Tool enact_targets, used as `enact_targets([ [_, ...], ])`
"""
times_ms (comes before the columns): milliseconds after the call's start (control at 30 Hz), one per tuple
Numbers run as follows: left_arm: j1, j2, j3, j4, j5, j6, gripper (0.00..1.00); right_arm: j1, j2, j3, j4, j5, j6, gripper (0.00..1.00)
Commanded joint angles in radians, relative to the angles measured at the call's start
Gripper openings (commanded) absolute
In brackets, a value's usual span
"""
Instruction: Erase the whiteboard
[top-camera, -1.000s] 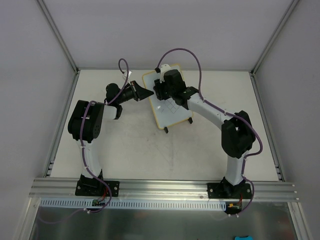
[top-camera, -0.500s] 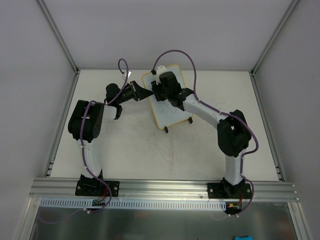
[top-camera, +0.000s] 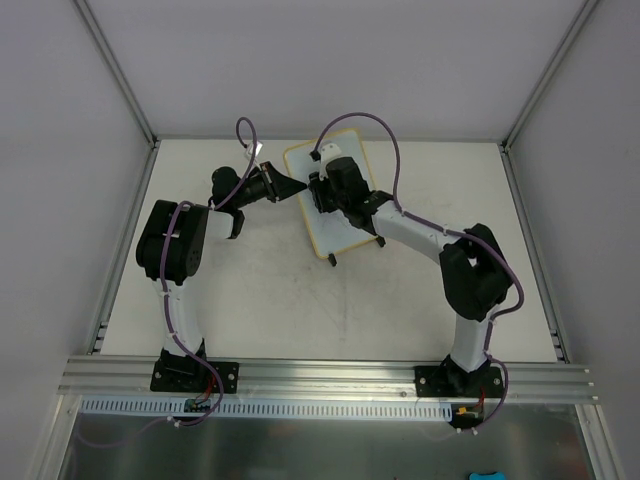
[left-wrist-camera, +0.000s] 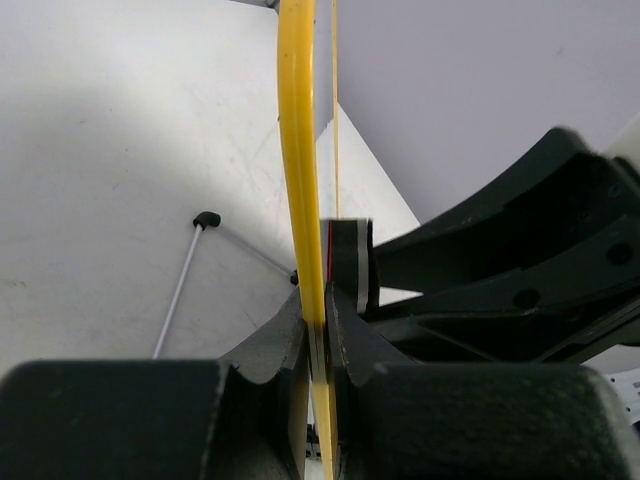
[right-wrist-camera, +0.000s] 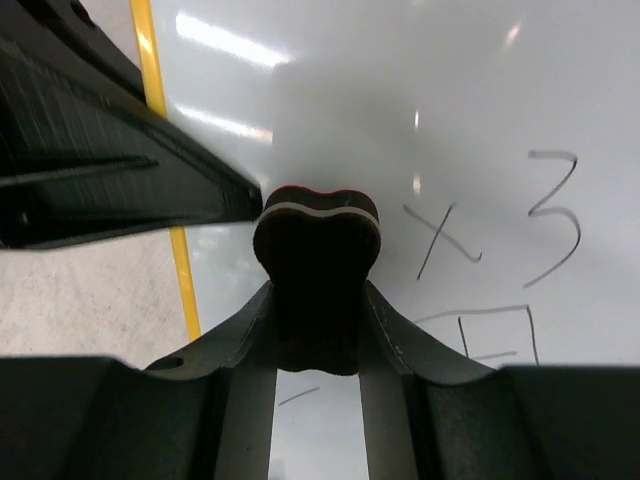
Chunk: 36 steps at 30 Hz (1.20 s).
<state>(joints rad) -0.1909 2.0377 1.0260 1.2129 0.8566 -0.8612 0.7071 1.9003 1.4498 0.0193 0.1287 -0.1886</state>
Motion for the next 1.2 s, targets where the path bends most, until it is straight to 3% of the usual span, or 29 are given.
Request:
enact_targets([
  [0,-0.008,-0.01,0.025,0.076,0.024,0.059,0.0,0.002,-0.038,-0.138,-0.036,0.011,0.052,0.0],
  [233,-0.008,-0.005,0.028,0.074,0.024,0.056,0.0,0.008,-0.084,-0.316,0.068,-0.028,0.116,0.0],
  [567,-0.008,-0.002,0.031,0.07,0.022,0.051,0.0,0.043,-0.087,-0.422,0.131,-0.012,0.161,0.0],
  [1167,-0.008,-0.005,0.031,0.066,0.021,0.048,0.0,0.106,-0.098,-0.459,0.199,-0.011,0.124,0.0],
])
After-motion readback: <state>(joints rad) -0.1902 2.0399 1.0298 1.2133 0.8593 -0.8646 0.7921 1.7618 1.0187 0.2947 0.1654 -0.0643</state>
